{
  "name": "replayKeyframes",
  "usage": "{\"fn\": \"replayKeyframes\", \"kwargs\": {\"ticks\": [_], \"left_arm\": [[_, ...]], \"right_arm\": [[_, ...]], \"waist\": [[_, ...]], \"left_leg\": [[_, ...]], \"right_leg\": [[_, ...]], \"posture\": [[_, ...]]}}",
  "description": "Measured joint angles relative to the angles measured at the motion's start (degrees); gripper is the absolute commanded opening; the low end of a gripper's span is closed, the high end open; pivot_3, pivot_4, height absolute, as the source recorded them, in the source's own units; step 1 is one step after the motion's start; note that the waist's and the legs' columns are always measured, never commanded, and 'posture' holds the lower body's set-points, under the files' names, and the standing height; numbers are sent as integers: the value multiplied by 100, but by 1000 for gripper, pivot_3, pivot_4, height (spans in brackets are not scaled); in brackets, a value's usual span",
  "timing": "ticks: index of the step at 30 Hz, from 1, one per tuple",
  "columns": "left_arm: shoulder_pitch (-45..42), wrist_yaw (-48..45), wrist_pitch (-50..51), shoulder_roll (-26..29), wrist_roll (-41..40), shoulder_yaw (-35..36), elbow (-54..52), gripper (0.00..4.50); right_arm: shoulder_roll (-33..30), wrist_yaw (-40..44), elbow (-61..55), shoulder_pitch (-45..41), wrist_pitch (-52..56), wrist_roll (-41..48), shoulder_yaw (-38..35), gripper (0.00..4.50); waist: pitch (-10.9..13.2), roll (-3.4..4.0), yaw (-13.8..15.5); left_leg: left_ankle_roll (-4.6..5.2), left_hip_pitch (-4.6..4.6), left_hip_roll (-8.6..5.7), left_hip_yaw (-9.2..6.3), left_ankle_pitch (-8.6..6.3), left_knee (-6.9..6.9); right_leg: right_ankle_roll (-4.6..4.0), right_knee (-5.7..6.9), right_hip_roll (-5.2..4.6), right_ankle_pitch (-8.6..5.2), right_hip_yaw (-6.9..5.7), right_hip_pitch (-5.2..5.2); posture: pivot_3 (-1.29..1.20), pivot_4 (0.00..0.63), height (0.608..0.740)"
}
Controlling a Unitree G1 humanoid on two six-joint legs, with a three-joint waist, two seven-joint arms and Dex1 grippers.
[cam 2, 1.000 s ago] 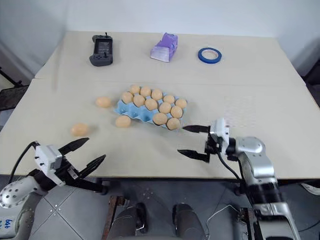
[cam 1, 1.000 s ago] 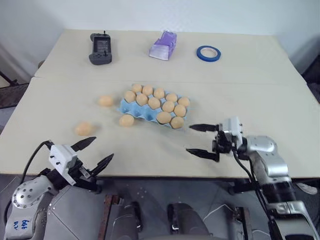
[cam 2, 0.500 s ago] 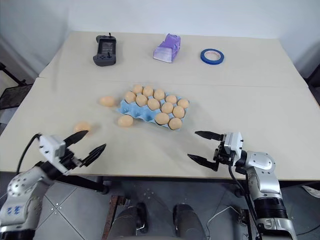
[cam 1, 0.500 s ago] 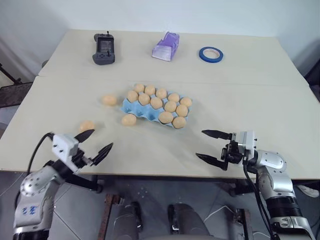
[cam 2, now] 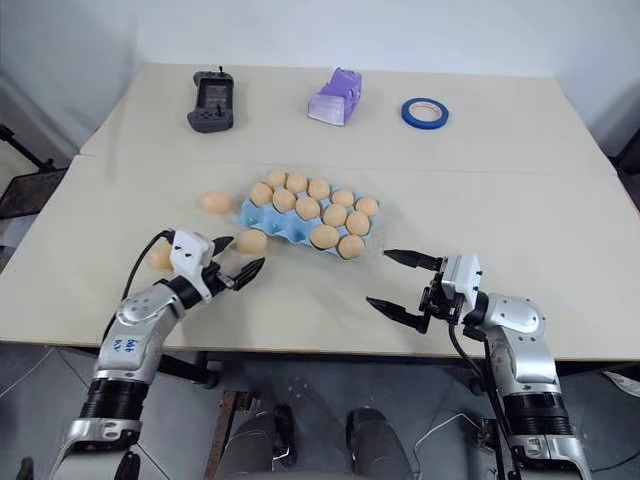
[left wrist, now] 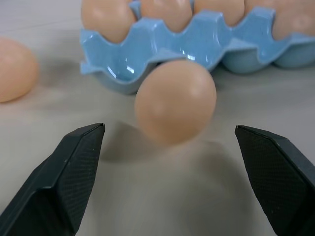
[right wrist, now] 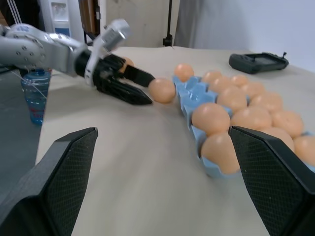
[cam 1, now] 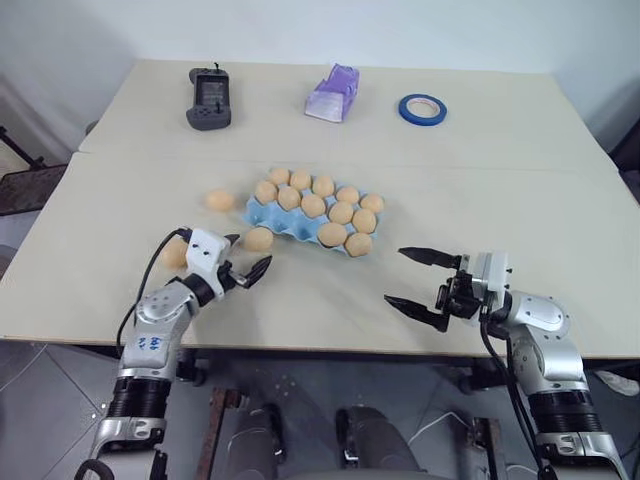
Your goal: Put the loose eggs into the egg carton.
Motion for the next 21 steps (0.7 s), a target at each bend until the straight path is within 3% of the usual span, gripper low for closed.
{"fn": "replayKeyframes", "kwargs": {"ticks": [6,8,16,21], "left_arm": [[-146,128,-149,-211,100,-50,208,1788],[-145,109,-171,-210,115,-57,207,1446],[157,-504,104,94,-183,-43,-522,1364],[-1144,-610,26,-328,-86,-419,81,1364]], "right_arm": [[42,-60,-2,1,30,-4,58,4500],[48,-81,-2,0,30,-6,72,4500],[49,-136,-7,13,38,-9,126,4500],[87,-221,-32,11,31,-19,159,4500]], "waist": [[0,0,48],[0,0,53],[0,0,53],[0,0,194]], "left_leg": [[3,1,-3,0,0,7],[3,0,-3,0,0,6],[3,-2,-2,1,0,-2],[15,-3,-12,-4,0,20]], "right_leg": [[6,0,-7,6,0,5],[6,0,-7,6,0,5],[4,-1,-5,5,0,1],[15,-17,-17,19,-5,20]], "posture": [[0,150,740],[0,150,740],[0,150,740],[0,150,740]]}}
